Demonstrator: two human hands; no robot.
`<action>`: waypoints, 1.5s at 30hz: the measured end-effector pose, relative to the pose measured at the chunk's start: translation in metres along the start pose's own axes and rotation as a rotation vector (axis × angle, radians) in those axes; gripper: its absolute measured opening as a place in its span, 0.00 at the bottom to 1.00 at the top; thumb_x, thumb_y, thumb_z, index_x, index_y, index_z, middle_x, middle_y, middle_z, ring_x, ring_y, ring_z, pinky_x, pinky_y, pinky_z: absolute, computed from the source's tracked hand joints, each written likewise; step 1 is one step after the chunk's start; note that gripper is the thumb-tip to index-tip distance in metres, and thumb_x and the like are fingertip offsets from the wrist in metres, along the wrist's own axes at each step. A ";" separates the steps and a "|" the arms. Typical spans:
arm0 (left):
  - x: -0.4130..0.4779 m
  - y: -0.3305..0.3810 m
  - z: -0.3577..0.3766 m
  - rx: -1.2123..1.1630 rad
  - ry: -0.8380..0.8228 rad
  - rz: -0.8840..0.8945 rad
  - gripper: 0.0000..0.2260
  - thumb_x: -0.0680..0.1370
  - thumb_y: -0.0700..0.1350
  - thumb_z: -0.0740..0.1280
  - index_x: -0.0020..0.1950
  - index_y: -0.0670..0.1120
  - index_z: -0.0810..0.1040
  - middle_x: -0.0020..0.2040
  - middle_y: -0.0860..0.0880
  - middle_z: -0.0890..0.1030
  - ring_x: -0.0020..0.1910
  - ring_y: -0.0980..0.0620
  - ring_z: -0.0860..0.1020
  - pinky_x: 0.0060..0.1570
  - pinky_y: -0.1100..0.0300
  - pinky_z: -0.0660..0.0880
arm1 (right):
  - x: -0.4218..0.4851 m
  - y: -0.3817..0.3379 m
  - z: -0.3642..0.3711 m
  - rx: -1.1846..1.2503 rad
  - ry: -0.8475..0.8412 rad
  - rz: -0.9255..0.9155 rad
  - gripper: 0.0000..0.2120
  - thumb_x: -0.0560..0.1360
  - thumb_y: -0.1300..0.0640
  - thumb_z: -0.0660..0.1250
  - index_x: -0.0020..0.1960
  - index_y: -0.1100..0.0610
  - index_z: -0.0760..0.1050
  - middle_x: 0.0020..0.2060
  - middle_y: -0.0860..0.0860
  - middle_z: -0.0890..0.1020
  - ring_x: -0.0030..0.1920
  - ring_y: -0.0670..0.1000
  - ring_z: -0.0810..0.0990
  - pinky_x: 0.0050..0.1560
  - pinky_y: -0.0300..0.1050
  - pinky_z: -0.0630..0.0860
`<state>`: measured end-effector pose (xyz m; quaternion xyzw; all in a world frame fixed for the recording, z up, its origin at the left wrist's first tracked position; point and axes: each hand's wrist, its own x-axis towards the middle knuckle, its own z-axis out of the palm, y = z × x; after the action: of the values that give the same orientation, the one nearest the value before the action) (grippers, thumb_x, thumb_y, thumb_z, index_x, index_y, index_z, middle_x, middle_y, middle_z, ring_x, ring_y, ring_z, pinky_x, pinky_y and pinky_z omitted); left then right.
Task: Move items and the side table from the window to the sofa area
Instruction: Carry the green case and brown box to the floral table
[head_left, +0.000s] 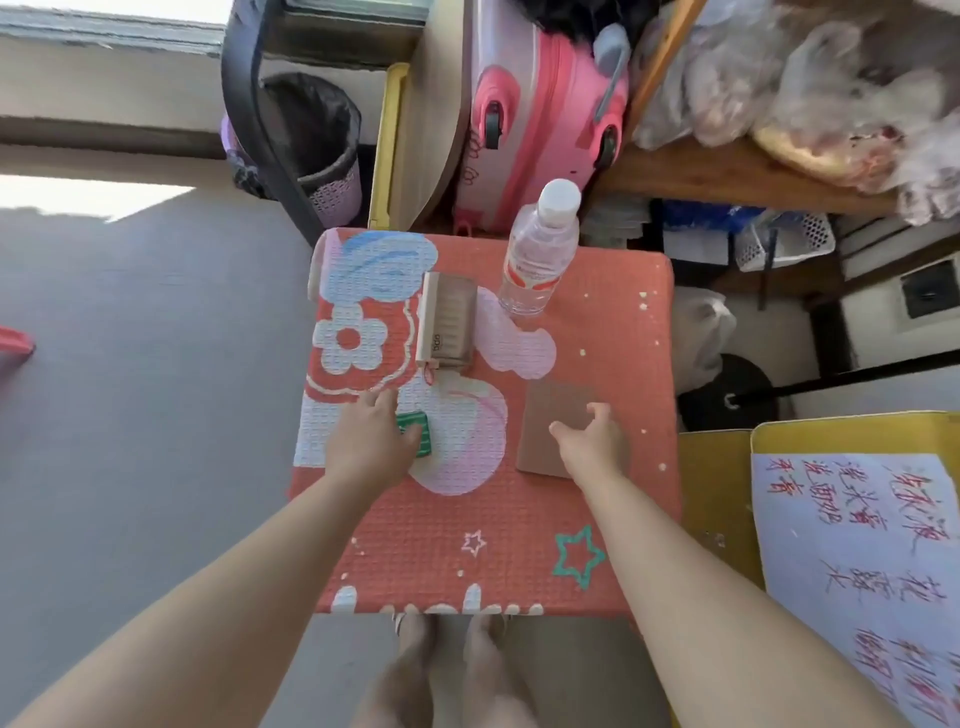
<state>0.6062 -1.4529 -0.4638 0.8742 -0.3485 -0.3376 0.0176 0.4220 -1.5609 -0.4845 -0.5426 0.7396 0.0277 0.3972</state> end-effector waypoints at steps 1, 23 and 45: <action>0.003 -0.002 0.003 -0.004 -0.002 0.002 0.26 0.78 0.51 0.61 0.74 0.45 0.60 0.71 0.45 0.67 0.69 0.44 0.66 0.61 0.48 0.70 | 0.002 0.000 0.001 0.002 0.029 0.013 0.28 0.72 0.52 0.69 0.69 0.57 0.65 0.65 0.57 0.72 0.65 0.59 0.71 0.64 0.51 0.69; 0.019 -0.003 0.047 0.119 0.081 0.007 0.19 0.76 0.55 0.64 0.57 0.41 0.71 0.57 0.43 0.74 0.59 0.43 0.69 0.55 0.53 0.68 | 0.011 -0.006 0.026 -0.148 0.084 0.126 0.44 0.62 0.48 0.78 0.69 0.60 0.61 0.68 0.56 0.67 0.68 0.59 0.66 0.61 0.53 0.70; -0.034 0.004 -0.047 -0.669 0.024 -0.136 0.20 0.77 0.53 0.65 0.61 0.40 0.70 0.51 0.42 0.76 0.45 0.45 0.74 0.42 0.52 0.75 | -0.065 -0.069 -0.016 0.287 -0.083 -0.163 0.21 0.75 0.62 0.63 0.65 0.58 0.62 0.53 0.52 0.74 0.49 0.53 0.74 0.48 0.45 0.71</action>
<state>0.6139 -1.4445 -0.4065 0.8453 -0.1592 -0.4231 0.2848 0.4762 -1.5459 -0.4068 -0.5370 0.6724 -0.0882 0.5017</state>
